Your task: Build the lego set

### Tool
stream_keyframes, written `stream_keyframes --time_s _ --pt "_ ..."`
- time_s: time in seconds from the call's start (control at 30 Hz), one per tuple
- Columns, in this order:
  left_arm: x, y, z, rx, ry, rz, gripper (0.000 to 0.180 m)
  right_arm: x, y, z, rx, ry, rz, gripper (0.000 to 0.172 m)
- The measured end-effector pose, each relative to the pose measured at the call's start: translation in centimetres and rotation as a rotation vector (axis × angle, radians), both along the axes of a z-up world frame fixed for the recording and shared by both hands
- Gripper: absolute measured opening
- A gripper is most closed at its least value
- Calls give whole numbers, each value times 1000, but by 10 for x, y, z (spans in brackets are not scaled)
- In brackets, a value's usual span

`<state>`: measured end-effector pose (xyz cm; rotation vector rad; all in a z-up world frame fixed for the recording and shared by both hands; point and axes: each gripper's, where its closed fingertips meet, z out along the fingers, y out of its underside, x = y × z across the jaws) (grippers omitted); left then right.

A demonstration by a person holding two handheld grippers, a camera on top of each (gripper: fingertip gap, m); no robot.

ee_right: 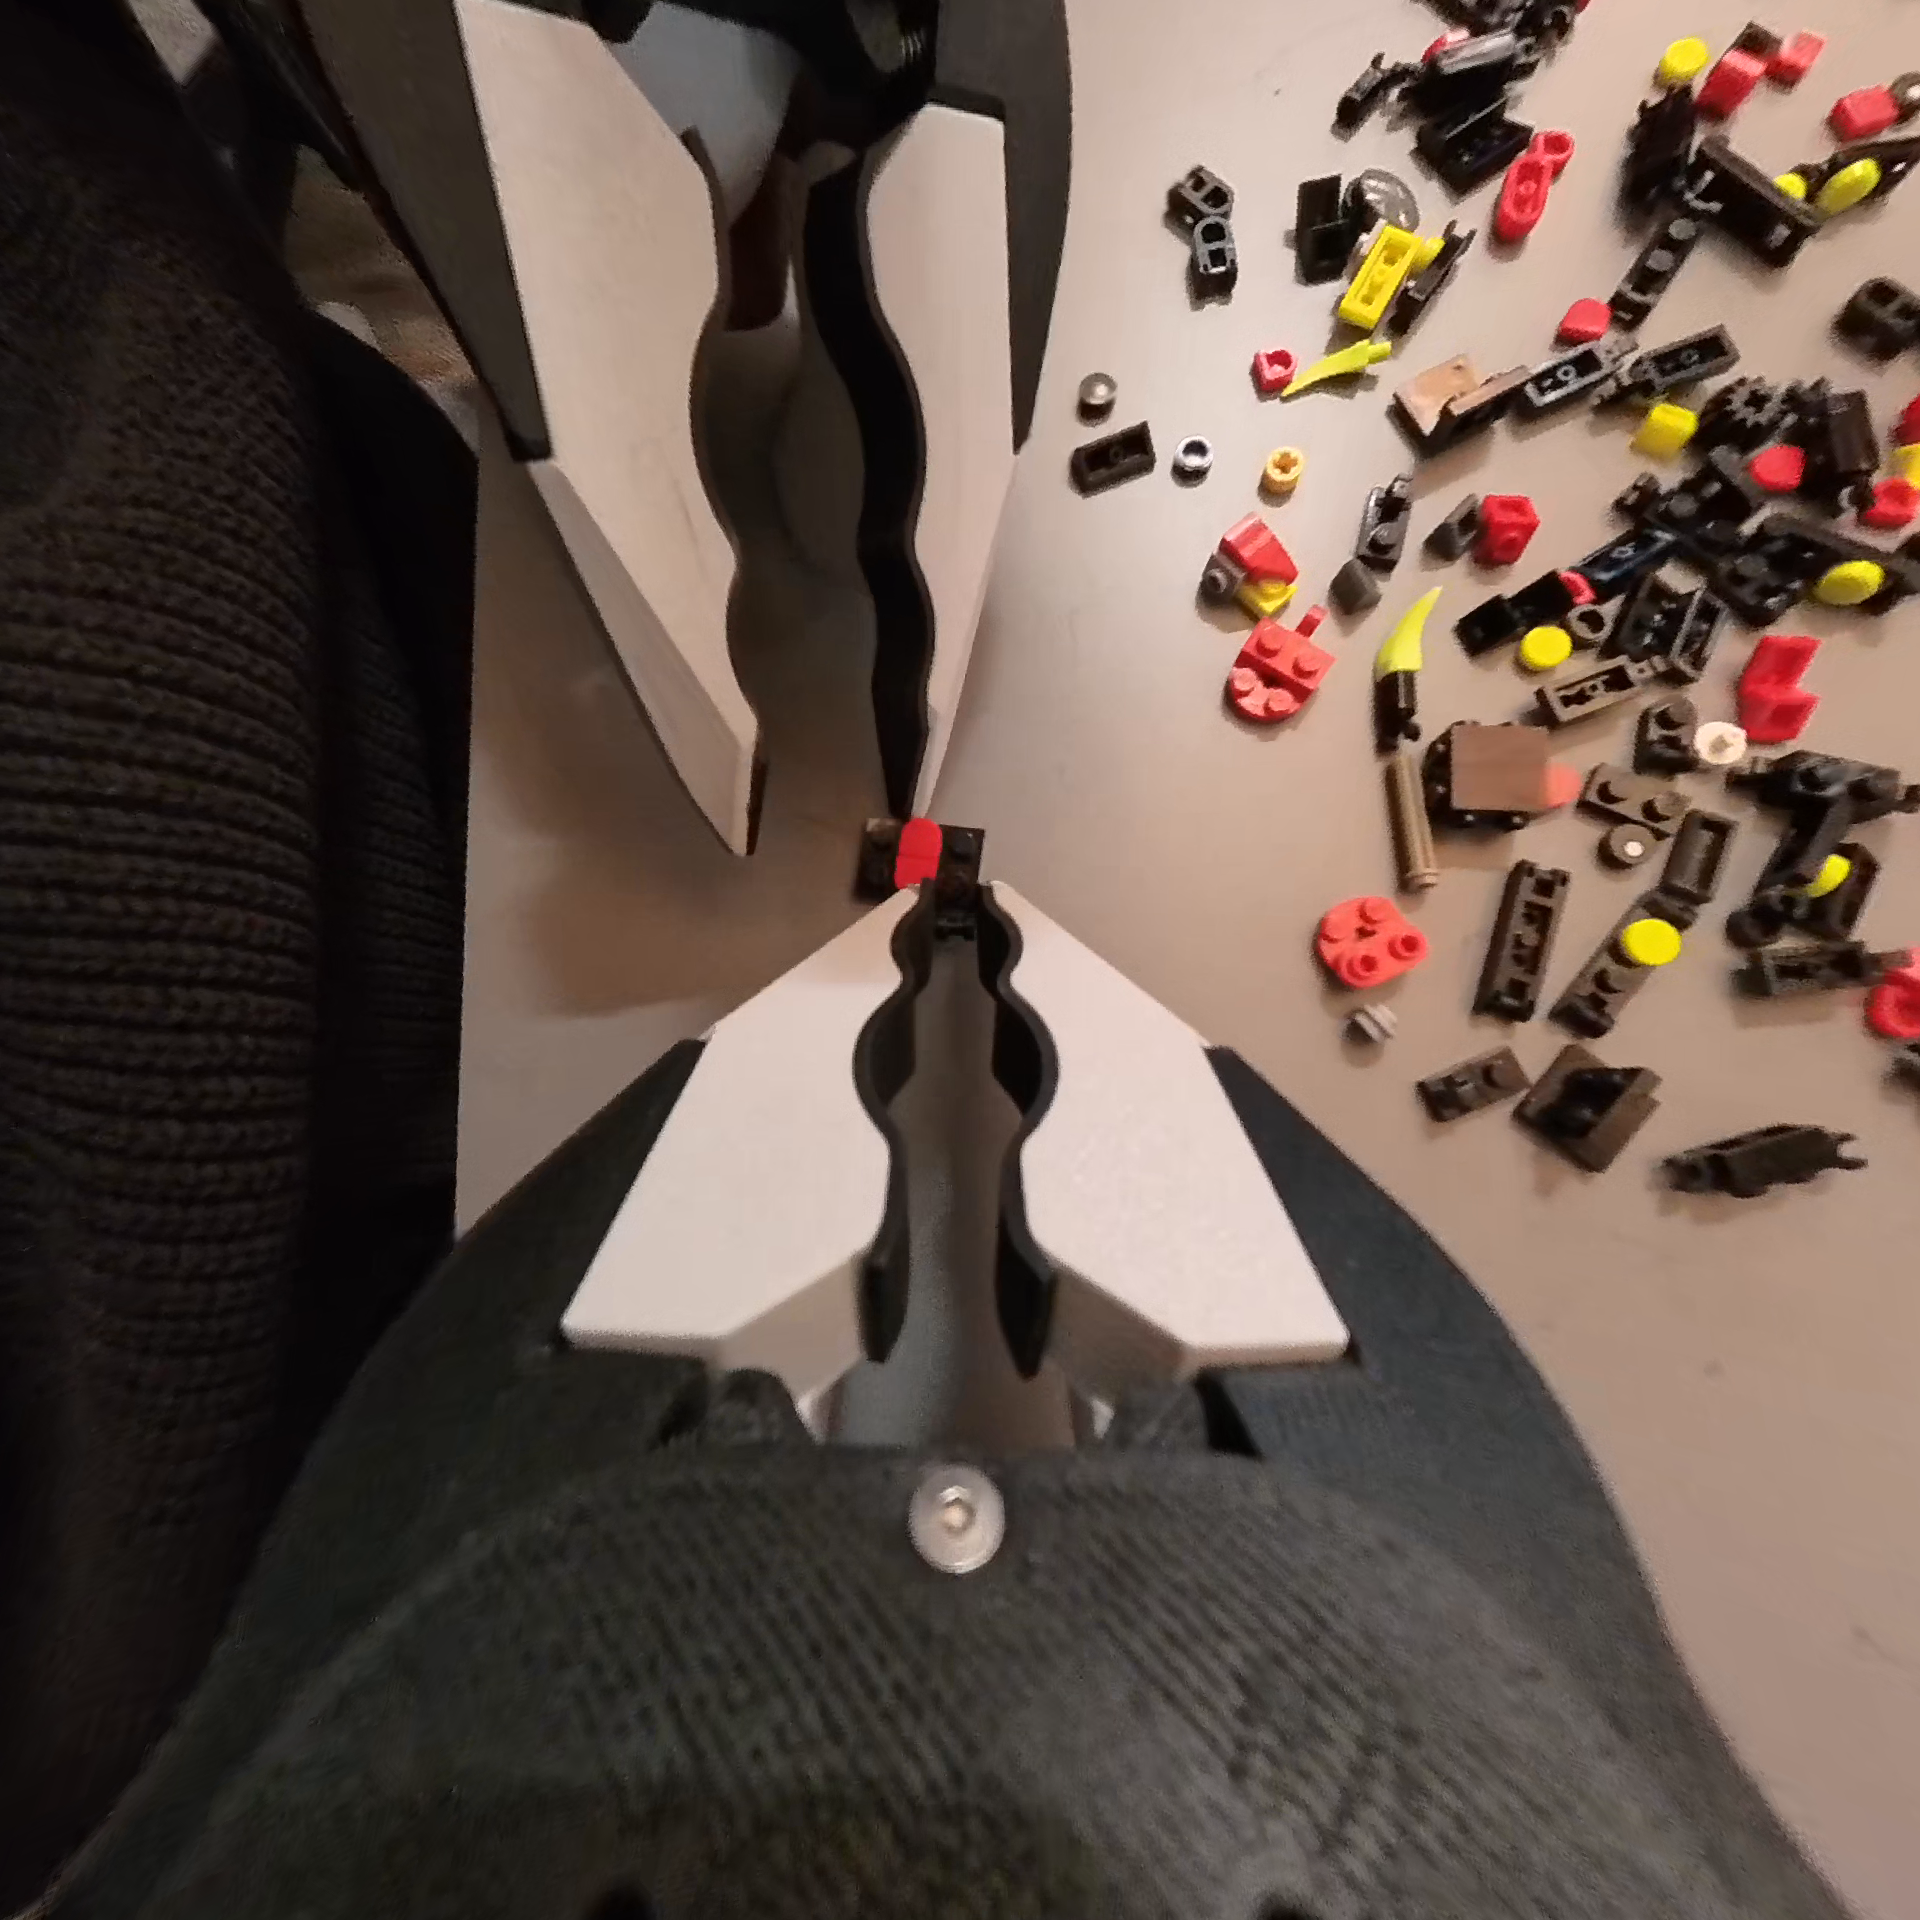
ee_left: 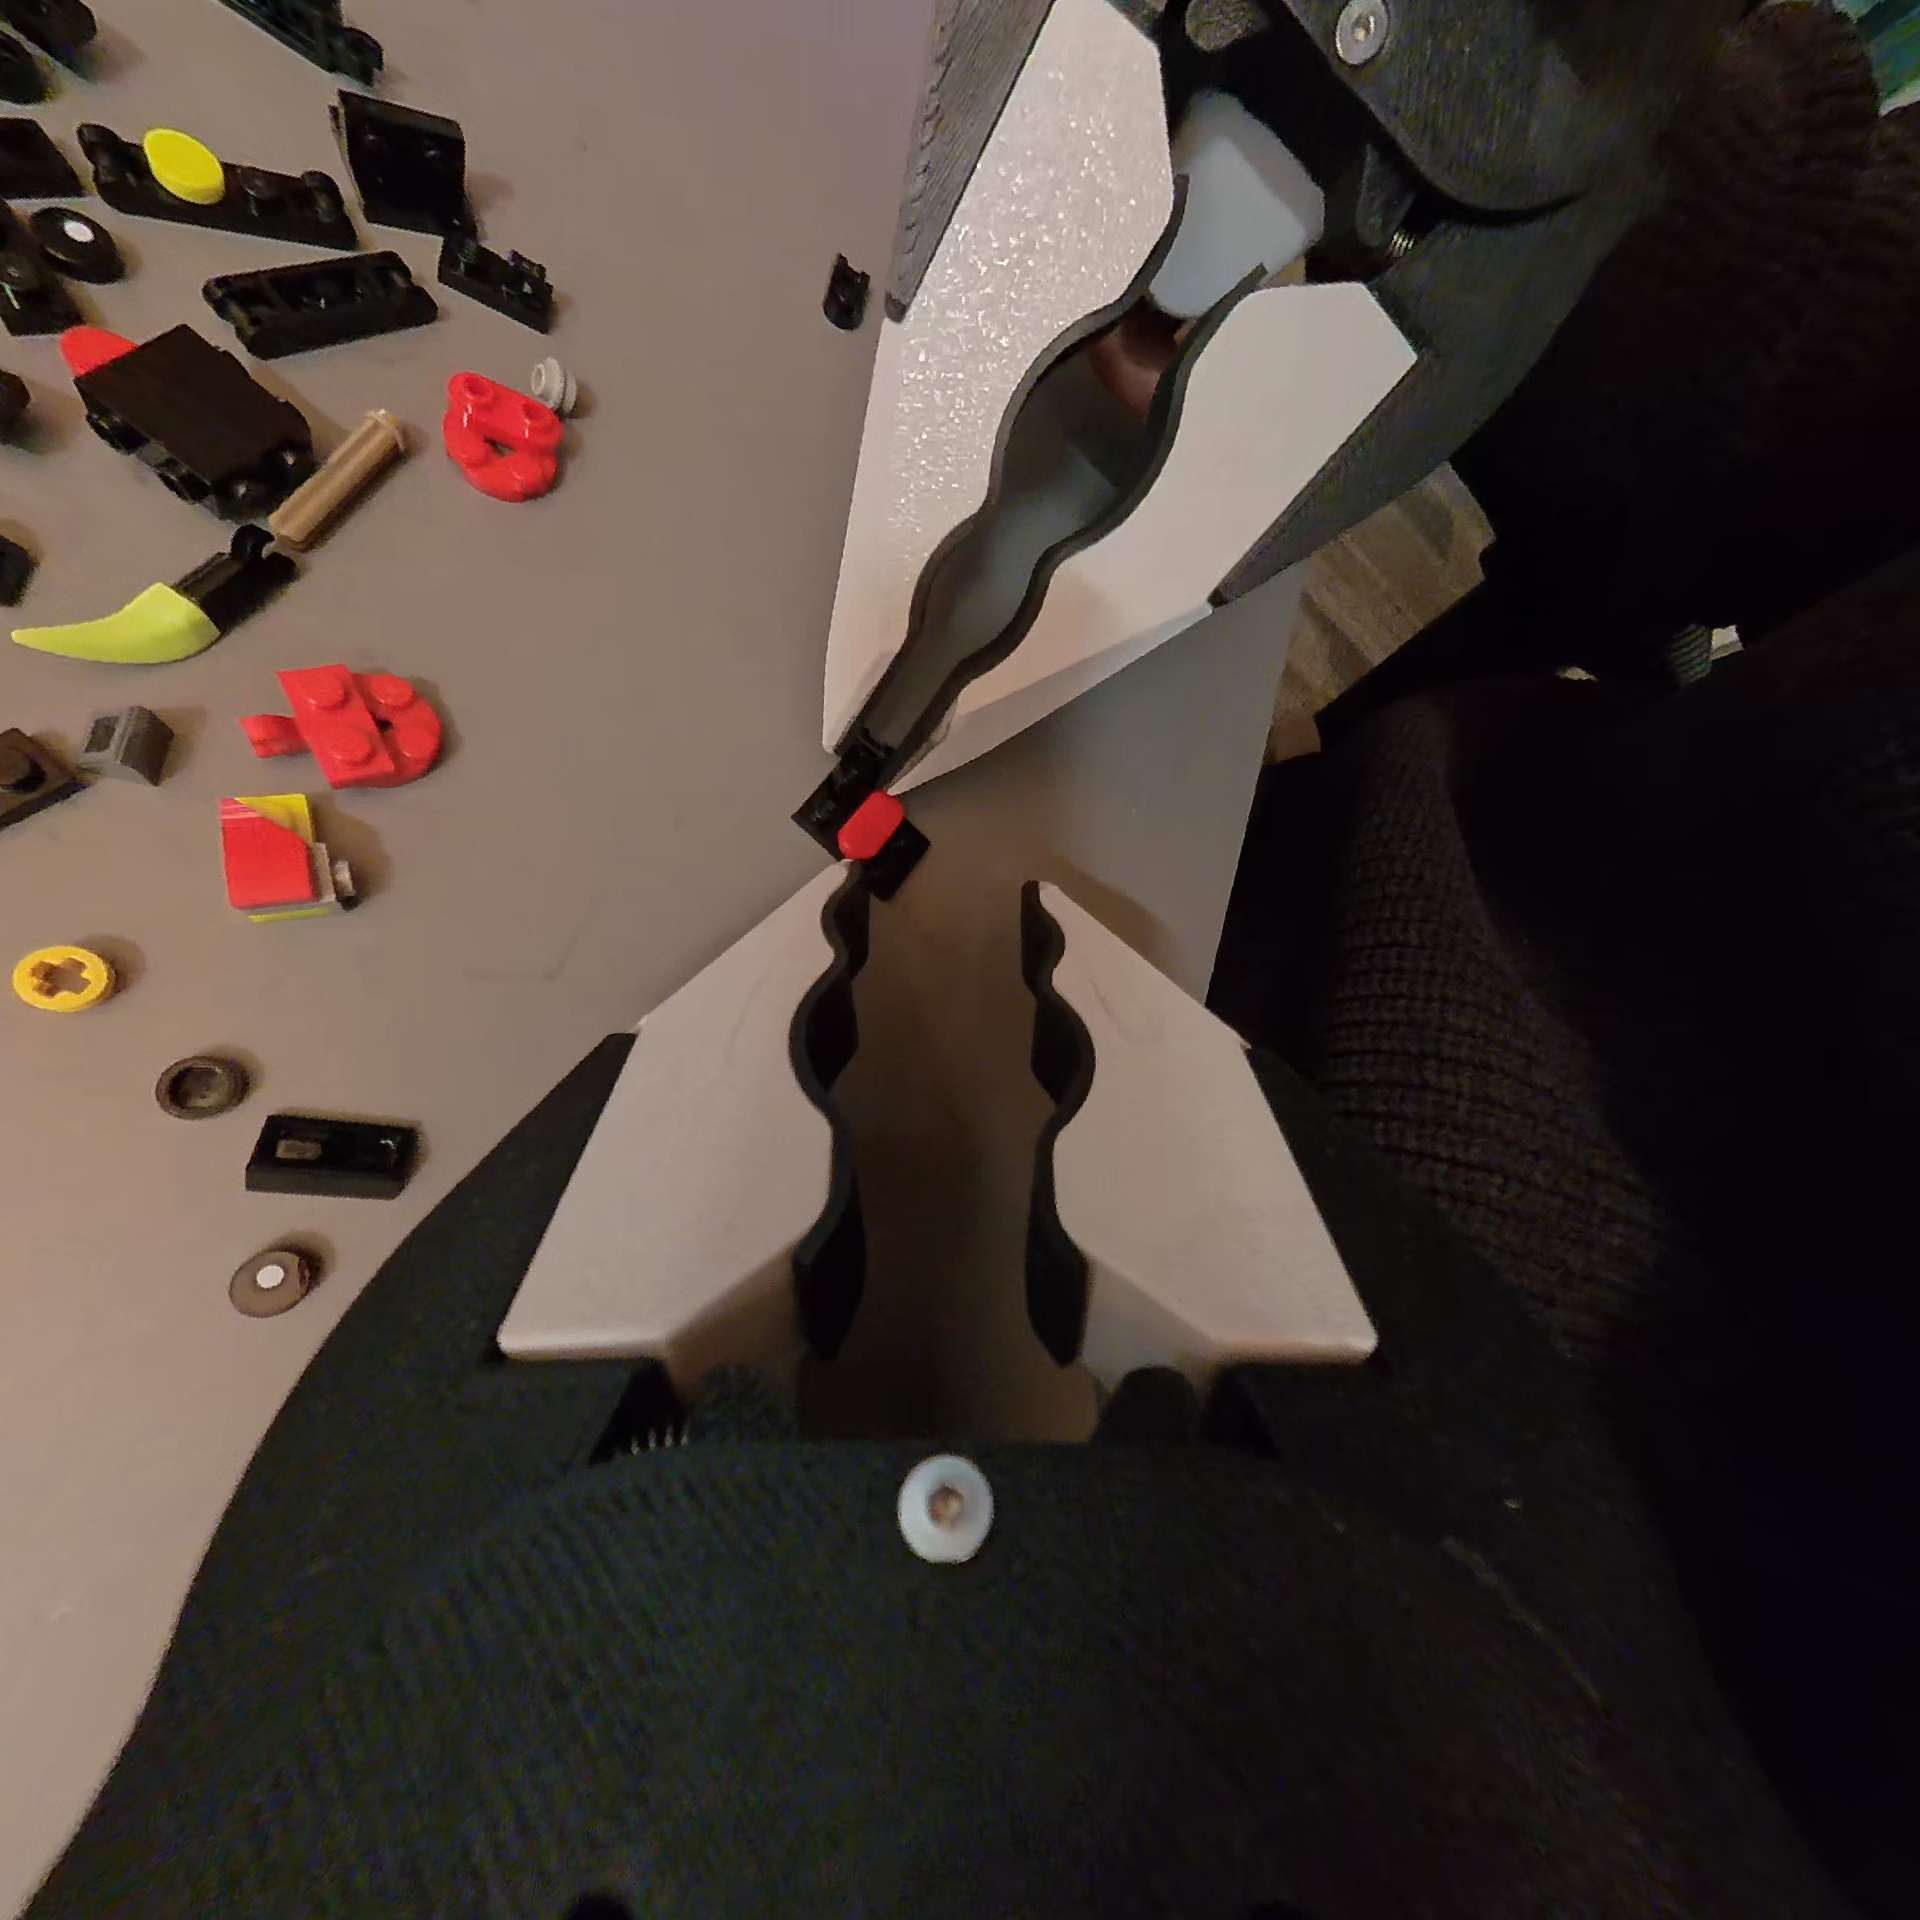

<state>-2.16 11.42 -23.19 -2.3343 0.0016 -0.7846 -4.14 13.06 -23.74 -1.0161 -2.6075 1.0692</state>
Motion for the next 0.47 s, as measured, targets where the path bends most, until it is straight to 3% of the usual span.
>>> stream_keyframes --time_s 0.27,0.47 --pt "-3 2 2 13 12 11 27 0 0 0 15 5 4 6" --pt "-13 12 9 25 -62 97 23 -1 -1 0 29 16 8 6"
